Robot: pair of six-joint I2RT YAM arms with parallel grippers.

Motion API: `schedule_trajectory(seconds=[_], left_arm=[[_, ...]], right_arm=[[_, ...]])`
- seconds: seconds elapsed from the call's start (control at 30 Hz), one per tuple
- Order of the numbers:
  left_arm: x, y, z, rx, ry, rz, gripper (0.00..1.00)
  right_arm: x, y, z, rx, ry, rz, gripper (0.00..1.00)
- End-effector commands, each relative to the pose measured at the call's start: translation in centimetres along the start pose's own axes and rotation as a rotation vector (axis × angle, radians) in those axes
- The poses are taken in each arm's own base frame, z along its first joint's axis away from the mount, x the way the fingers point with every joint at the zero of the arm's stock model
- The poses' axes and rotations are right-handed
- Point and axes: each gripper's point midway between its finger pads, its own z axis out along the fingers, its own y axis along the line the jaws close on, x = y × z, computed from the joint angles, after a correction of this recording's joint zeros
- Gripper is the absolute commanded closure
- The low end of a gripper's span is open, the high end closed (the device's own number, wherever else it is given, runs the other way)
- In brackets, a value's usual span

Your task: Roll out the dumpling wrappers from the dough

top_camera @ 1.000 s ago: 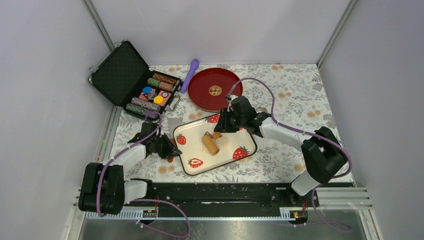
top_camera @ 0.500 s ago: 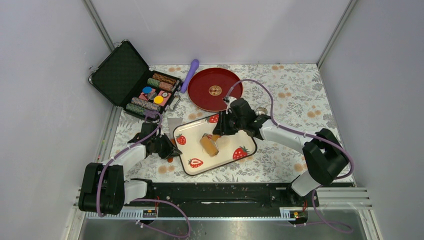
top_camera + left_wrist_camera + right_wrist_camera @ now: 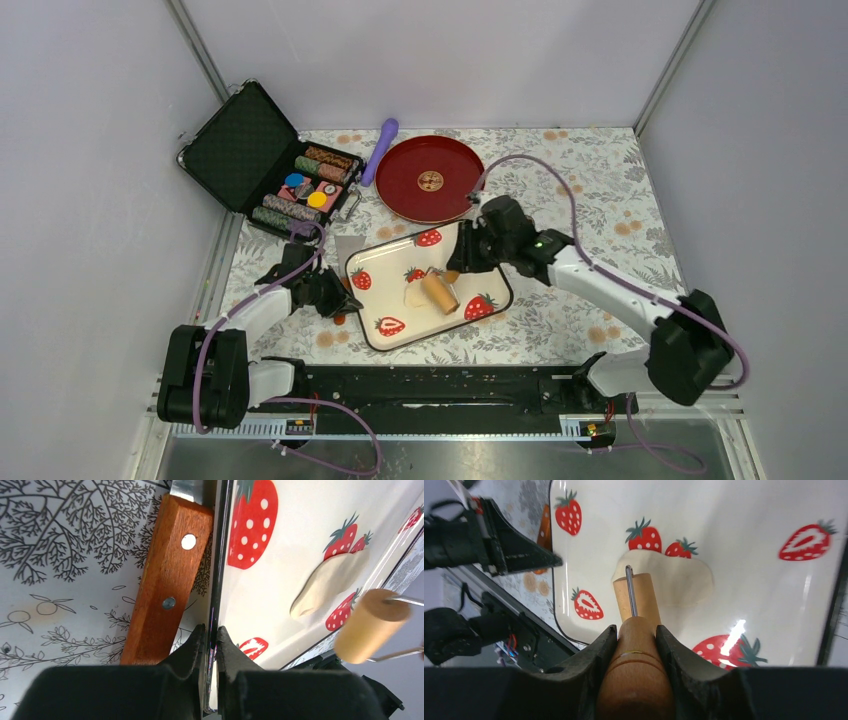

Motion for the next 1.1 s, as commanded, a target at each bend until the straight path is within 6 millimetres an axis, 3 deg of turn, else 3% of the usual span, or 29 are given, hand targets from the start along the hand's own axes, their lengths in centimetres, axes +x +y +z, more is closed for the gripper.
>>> schedule_trajectory(seconds=[0.0, 0.13, 0.3, 0.63, 0.83, 0.93, 1.0, 1.07], left_arm=[[-1.1, 0.4, -0.3, -0.046, -0.031, 0.012, 1.00], [-1.1, 0.4, -0.2, -0.046, -0.027, 0.012, 1.00], [-0.9, 0.4, -0.1, -0.042, -0.019, 0.010, 1.00], [-0.8, 0.1, 0.0, -0.028, -0.004, 0.018, 1.00], [-0.6, -0.2, 0.1, -0.004, 0.011, 0.020, 1.00], [-0.5, -0.3, 0.2, 0.002, 0.017, 0.019, 1.00], [-0.5, -0.4, 0.2, 0.010, 0.018, 0.024, 1.00], [-0.4, -0.5, 0.2, 0.019, 0.022, 0.026, 1.00]], right_arm=[[-6.7, 1.4, -6.1, -0.067, -0.213, 0.074, 1.00], [-8.9, -1.8, -9.4, -0.063, -0.303, 0.220, 1.00], [-8.2, -7.7, -11.2, 0.057, -0.347, 0.359, 1.00], [-5.5, -16.2, -10.8, 0.334, -0.311, 0.501, 1.00], [-3.9, -20.2, -9.6, 0.375, -0.291, 0.610, 1.00], [-3.4, -21.0, -8.9, 0.364, -0.284, 0.631, 1.00], [-2.8, -21.8, -8.6, 0.381, -0.268, 0.647, 0.94], [-2.5, -22.5, -8.7, 0.393, -0.261, 0.663, 0.82]])
